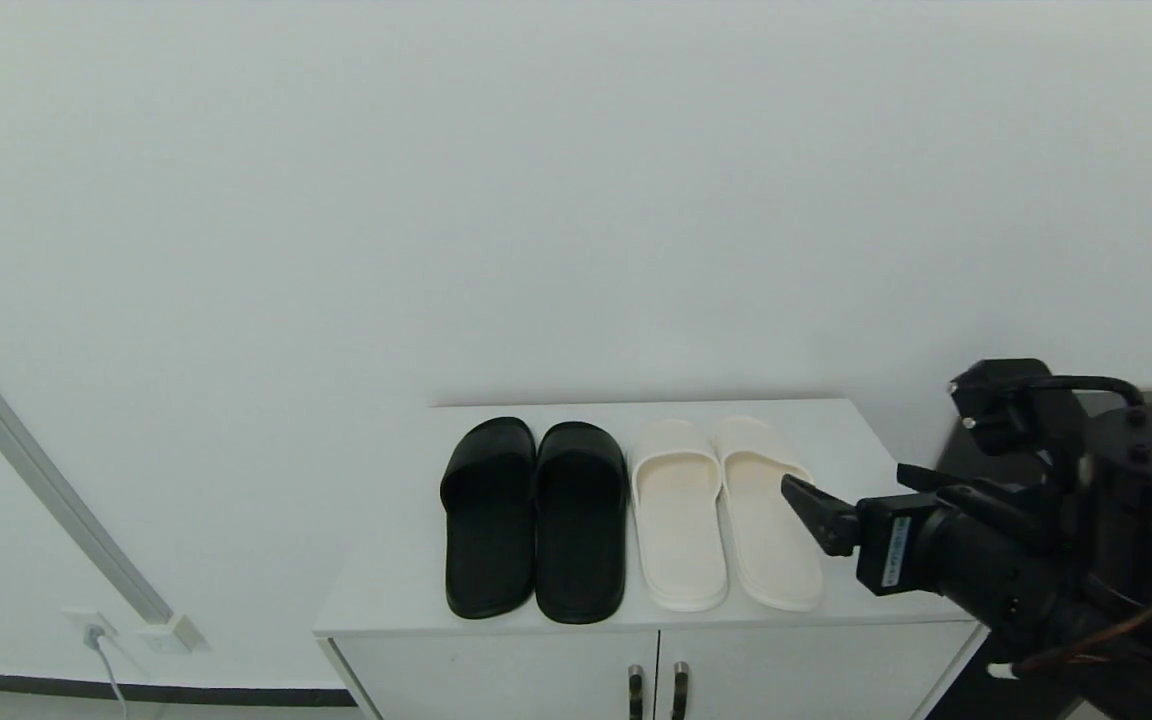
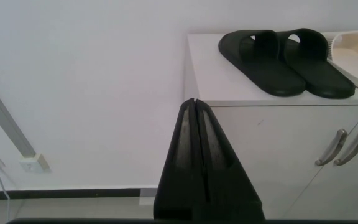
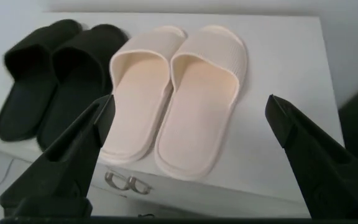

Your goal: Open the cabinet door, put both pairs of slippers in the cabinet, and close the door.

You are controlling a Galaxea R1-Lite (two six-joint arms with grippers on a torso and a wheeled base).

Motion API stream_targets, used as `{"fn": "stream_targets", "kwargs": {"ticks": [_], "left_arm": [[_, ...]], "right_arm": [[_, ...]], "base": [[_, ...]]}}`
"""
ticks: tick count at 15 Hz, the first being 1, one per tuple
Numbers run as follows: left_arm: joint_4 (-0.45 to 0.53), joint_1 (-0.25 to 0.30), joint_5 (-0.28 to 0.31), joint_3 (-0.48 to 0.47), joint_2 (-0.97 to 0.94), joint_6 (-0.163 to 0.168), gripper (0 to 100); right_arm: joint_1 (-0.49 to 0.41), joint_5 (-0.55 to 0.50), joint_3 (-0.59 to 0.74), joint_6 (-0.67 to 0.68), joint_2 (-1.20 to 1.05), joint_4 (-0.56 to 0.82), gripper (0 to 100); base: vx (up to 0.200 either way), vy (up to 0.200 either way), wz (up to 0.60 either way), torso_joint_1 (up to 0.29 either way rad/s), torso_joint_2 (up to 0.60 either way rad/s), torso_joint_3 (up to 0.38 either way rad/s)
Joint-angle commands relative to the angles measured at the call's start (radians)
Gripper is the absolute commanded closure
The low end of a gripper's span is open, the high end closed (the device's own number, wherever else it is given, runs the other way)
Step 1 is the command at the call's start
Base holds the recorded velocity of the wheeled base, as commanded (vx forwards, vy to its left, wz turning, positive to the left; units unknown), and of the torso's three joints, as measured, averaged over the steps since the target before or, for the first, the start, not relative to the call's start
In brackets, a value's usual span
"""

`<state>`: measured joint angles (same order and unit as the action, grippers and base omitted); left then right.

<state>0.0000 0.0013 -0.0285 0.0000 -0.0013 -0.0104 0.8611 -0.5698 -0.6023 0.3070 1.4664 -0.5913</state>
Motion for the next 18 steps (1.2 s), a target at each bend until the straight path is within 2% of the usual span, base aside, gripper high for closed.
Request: {"fn": "stream_targets", "kwargs": {"ticks": [1, 5, 9, 18], "left_arm": [[0.000, 0.000, -0.001, 0.000, 0.001, 0.000, 100], [0.000, 0.000, 0.006, -0.002, 0.001, 0.000, 100], [0.000, 0.000, 0.006, -0.002, 0.001, 0.000, 100], [0.000, 0.000, 0.006, -0.002, 0.001, 0.000, 100]], "right_arm": [[0.047, -0.038, -0.045, 0.034, 0.127, -0.004, 0], [0.075, -0.088, -0.073, 0.069, 0.250, -0.030, 0], [0.056, -0.122, -0.114, 0.063, 0.419, -0.185, 0], [-0.043, -0.130, -0.304, 0.029, 0.594, -0.190, 0]], "base": [[0.000, 0.000, 0.00, 0.000, 0.00, 0.000], [0.000, 0.000, 0.00, 0.000, 0.00, 0.000], [0.000, 0.000, 0.00, 0.000, 0.00, 0.000], [0.000, 0.000, 0.00, 0.000, 0.00, 0.000]]}}
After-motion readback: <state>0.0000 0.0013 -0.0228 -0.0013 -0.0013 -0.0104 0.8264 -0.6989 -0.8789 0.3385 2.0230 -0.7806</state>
